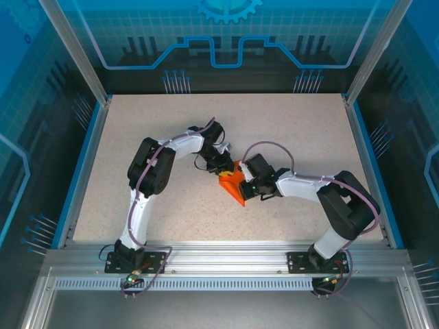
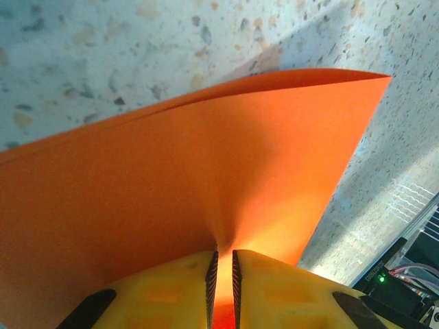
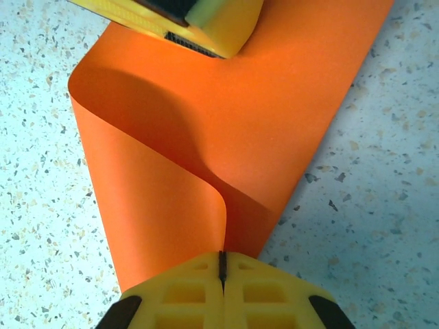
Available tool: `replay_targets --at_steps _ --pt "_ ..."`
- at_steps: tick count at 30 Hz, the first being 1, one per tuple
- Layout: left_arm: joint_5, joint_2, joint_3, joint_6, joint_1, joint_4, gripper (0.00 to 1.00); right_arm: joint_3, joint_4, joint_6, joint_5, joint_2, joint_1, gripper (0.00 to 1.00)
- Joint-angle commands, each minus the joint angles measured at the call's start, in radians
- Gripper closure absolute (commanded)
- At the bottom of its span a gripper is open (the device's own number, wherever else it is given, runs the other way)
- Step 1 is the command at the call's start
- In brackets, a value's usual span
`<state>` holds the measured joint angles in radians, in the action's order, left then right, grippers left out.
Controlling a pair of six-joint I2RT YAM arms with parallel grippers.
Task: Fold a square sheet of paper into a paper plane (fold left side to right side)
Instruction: Third fold the triangle at the center of the table.
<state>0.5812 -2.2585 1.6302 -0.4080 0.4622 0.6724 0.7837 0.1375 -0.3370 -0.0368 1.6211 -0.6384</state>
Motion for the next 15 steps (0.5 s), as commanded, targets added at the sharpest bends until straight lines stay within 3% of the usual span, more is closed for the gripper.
replay_targets --at_steps 1,15 --pt "-0.039 -0.046 -0.010 0.025 0.014 0.031 0.82 -0.004 -0.003 -0.007 0.003 -0.011 0.011 1.00" --pt "-0.040 -0.046 -0.014 0.024 0.014 0.029 0.82 0.033 0.024 -0.011 0.034 0.038 0.011 1.00"
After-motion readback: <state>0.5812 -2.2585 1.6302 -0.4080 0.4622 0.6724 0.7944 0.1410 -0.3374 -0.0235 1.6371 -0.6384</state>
